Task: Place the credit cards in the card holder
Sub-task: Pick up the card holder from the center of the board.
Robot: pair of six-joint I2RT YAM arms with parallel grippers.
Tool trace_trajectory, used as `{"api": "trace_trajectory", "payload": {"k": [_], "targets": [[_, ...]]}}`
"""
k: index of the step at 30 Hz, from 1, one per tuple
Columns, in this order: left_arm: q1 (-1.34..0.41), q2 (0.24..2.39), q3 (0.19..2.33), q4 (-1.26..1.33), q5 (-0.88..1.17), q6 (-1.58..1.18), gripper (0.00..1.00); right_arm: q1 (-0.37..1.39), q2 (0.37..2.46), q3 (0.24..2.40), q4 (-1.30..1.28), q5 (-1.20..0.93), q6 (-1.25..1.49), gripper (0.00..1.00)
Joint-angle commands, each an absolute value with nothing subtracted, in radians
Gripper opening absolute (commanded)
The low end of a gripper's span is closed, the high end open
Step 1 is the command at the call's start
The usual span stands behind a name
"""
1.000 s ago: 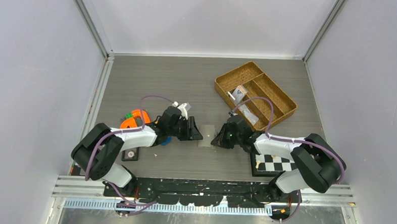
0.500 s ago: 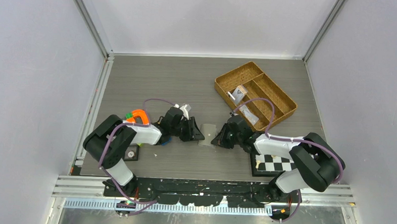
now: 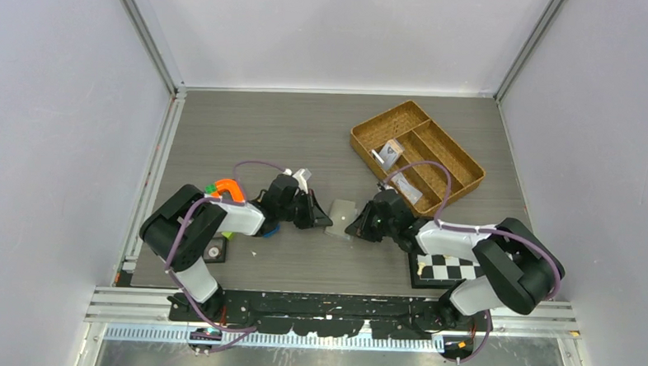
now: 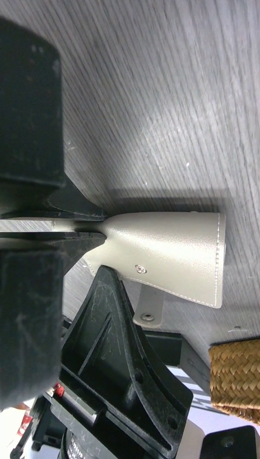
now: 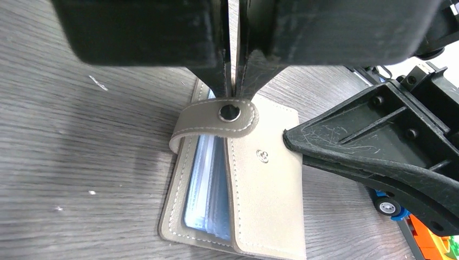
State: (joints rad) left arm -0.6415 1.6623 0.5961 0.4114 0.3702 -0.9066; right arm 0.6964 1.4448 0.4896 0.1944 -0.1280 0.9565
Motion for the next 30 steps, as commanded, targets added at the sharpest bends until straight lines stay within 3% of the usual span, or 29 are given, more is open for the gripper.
{"api": "trace_trajectory", "payload": {"k": [1,6,9,12,24,30], "targets": [[-0.668,1.651,0.601,0.529,0.434,-0.903,0.0,0.698,1.371,0.453,0.13,-0.058,0.919,0.17],[-0.667,1.601,0.552,0.603,0.42,-0.89,0.0,0.666,1.17,0.436,0.045,-0.022,0.877,0.62],[-0.667,1.566,0.549,0.577,0.41,-0.877,0.0,0.636,1.042,0.405,0.02,-0.033,0.842,0.78],[-0.668,1.522,0.541,0.561,0.406,-0.876,0.0,0.6,0.963,0.371,0.028,-0.071,0.829,0.83],[-0.666,1.238,0.552,0.371,0.396,-0.903,0.0,0.562,0.799,0.257,0.345,-0.32,0.923,0.84],[-0.66,1.073,0.611,0.214,0.42,-0.884,0.0,0.558,0.647,0.315,0.286,-0.341,0.898,0.88]]}}
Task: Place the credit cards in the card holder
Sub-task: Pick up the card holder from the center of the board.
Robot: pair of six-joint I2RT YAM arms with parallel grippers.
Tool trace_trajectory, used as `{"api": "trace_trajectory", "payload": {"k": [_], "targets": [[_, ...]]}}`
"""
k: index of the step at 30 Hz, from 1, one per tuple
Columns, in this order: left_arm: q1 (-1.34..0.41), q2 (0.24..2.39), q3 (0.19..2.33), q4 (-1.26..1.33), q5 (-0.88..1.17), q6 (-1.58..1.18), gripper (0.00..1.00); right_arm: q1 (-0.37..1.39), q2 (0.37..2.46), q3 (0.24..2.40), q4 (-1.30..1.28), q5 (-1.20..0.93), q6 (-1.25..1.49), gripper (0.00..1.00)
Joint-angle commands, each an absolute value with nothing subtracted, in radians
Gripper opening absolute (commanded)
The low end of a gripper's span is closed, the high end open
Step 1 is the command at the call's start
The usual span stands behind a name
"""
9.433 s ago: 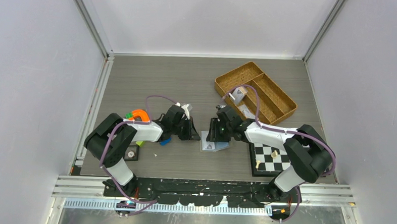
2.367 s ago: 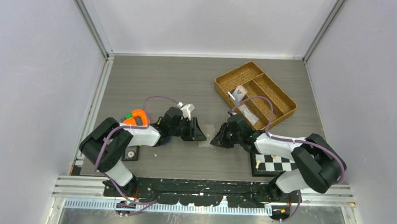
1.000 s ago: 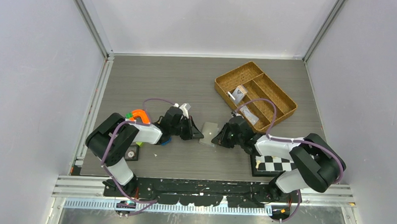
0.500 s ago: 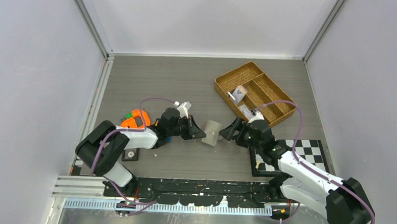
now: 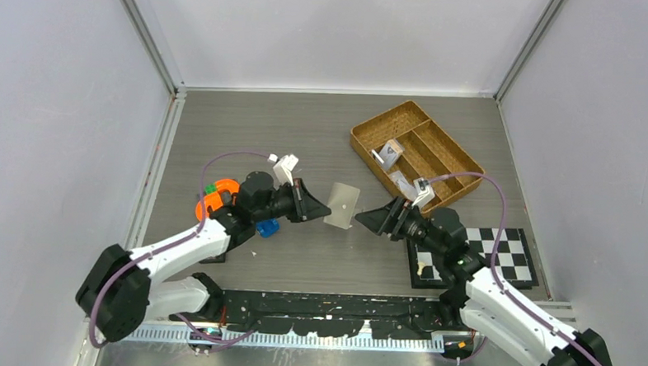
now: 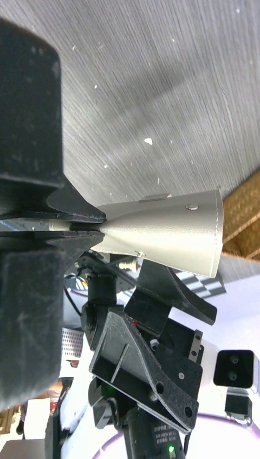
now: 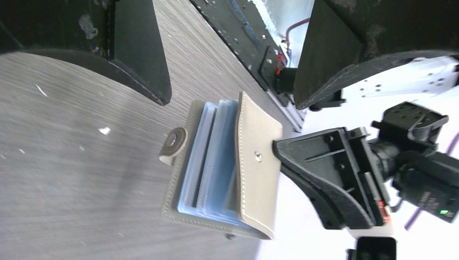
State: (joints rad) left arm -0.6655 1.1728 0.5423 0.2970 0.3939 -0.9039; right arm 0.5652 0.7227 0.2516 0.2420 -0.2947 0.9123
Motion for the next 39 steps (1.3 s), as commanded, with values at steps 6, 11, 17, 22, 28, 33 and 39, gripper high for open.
{"api": "trace_trajectory", "payload": {"k": [6,11,17,22,28,33,39], "targets": [[-0.65,0.962,0.679,0.122,0.526,-0.888,0.0,0.538,0.583,0.409,0.18,-0.392,0.796,0.98],[-0.649,0.896,0.699,0.101,0.567,-0.905,0.0,0.536,0.634,0.473,0.192,-0.469,0.781,0.99],[-0.649,0.849,0.697,0.085,0.567,-0.914,0.0,0.535,0.685,0.503,0.217,-0.512,0.782,0.99],[-0.65,0.85,0.691,0.105,0.582,-0.928,0.0,0.536,0.755,0.527,0.275,-0.564,0.803,0.99],[-0.649,0.861,0.683,0.115,0.573,-0.927,0.0,0.537,0.827,0.537,0.4,-0.646,0.864,0.99],[-0.65,0.878,0.677,0.121,0.561,-0.92,0.0,0.537,0.84,0.541,0.423,-0.659,0.877,0.95],[-0.652,0.899,0.68,0.067,0.501,-0.866,0.0,0.538,0.861,0.547,0.437,-0.635,0.898,0.8]]}}
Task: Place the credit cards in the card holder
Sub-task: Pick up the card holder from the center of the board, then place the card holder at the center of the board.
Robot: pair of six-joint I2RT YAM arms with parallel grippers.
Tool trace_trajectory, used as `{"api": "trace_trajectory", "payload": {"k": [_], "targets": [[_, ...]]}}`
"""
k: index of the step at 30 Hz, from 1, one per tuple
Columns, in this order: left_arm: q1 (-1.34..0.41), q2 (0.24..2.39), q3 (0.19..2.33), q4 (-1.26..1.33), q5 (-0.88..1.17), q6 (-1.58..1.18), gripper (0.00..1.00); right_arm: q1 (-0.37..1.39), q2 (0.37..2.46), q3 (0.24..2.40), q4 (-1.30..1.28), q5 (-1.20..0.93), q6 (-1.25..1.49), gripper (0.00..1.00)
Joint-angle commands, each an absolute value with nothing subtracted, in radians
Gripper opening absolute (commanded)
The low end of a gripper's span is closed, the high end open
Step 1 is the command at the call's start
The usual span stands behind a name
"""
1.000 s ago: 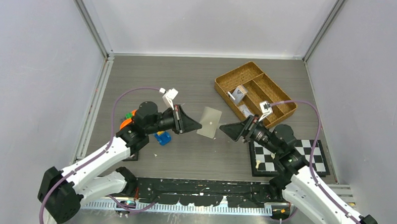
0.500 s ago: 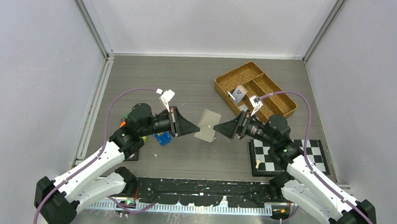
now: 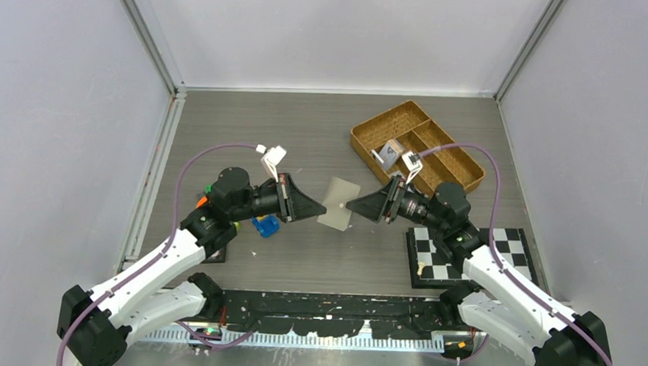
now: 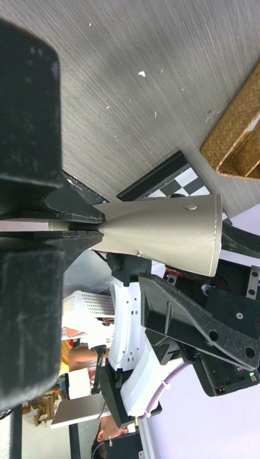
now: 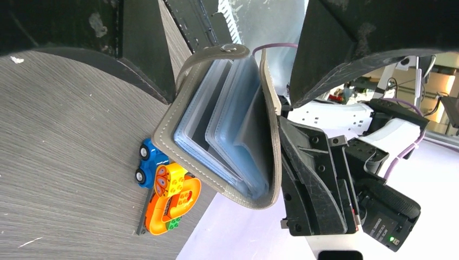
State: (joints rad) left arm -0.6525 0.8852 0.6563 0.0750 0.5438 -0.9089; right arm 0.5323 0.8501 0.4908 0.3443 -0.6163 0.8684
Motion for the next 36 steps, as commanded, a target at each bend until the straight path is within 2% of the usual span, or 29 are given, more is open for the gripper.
{"api": "trace_trajectory", "payload": {"k": [1,4,9,15,24,28,34,36], "targets": [[-0.654,0.899,0.682,0.052,0.487,-0.856,0.0,0.538,0.87,0.549,0.44,-0.631,0.907,0.75],[-0.67,0.899,0.698,0.005,0.441,-0.812,0.0,0.544,0.91,0.549,0.475,-0.632,0.932,0.63],[-0.699,0.899,0.718,-0.101,0.357,-0.749,0.0,0.554,0.963,0.547,0.562,-0.629,0.97,0.5],[-0.711,0.91,0.719,-0.112,0.331,-0.736,0.0,0.574,1.018,0.547,0.635,-0.633,0.997,0.37],[-0.714,0.928,0.703,-0.058,0.335,-0.756,0.0,0.593,1.075,0.552,0.646,-0.67,0.986,0.33],[-0.713,0.934,0.701,-0.044,0.349,-0.759,0.0,0.595,1.09,0.549,0.648,-0.674,0.979,0.27],[-0.713,0.924,0.697,-0.032,0.356,-0.755,0.0,0.596,1.095,0.546,0.625,-0.666,0.958,0.02],[-0.714,0.921,0.695,-0.033,0.356,-0.75,0.0,0.596,1.08,0.545,0.593,-0.649,0.937,0.0]]}}
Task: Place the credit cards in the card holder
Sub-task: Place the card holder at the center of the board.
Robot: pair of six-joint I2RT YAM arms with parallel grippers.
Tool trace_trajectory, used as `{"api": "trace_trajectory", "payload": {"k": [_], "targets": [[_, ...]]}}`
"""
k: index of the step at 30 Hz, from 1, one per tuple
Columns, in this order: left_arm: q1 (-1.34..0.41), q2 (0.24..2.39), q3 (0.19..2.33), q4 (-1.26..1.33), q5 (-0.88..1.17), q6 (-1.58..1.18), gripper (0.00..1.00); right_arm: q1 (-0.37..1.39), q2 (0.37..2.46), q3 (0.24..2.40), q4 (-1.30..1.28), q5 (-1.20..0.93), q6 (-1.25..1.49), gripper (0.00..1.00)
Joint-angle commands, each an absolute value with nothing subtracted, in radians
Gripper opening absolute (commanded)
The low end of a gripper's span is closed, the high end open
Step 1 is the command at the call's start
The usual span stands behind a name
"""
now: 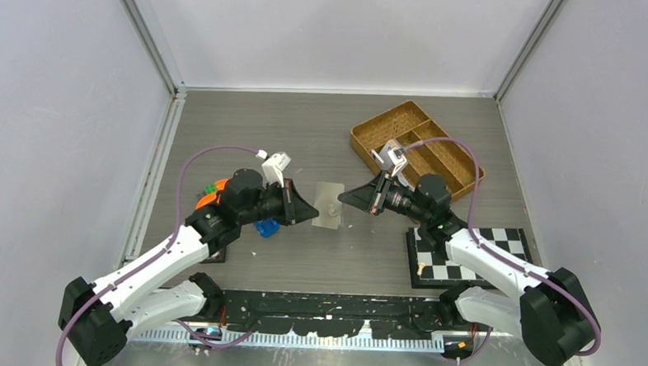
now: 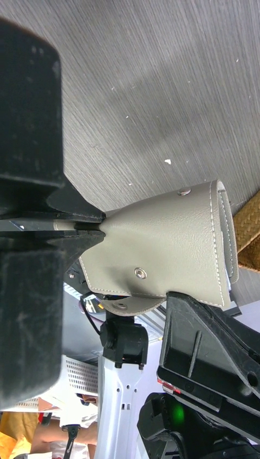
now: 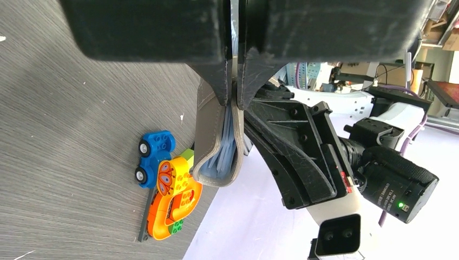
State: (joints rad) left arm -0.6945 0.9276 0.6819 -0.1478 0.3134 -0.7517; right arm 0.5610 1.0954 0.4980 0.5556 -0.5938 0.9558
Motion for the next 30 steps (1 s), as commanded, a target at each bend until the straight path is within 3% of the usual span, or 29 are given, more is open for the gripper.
{"api": "trace_trajectory", "payload": {"k": [1,3,12,18,30], "targets": [[-0.714,0.917,0.695,-0.035,0.355,-0.748,0.0,0.596,1.067,0.542,0.577,-0.635,0.927,0.0],[-0.714,0.913,0.693,-0.034,0.354,-0.748,0.02,0.596,1.039,0.535,0.554,-0.606,0.911,0.0],[-0.713,0.893,0.692,-0.039,0.344,-0.743,0.41,0.596,0.932,0.519,0.473,-0.534,0.87,0.0],[-0.712,0.885,0.678,-0.022,0.349,-0.744,0.4,0.596,0.923,0.5,0.481,-0.534,0.876,0.0],[-0.681,0.957,0.585,-0.005,0.315,-0.737,0.58,0.596,0.986,0.447,0.441,-0.502,0.878,0.0]]}}
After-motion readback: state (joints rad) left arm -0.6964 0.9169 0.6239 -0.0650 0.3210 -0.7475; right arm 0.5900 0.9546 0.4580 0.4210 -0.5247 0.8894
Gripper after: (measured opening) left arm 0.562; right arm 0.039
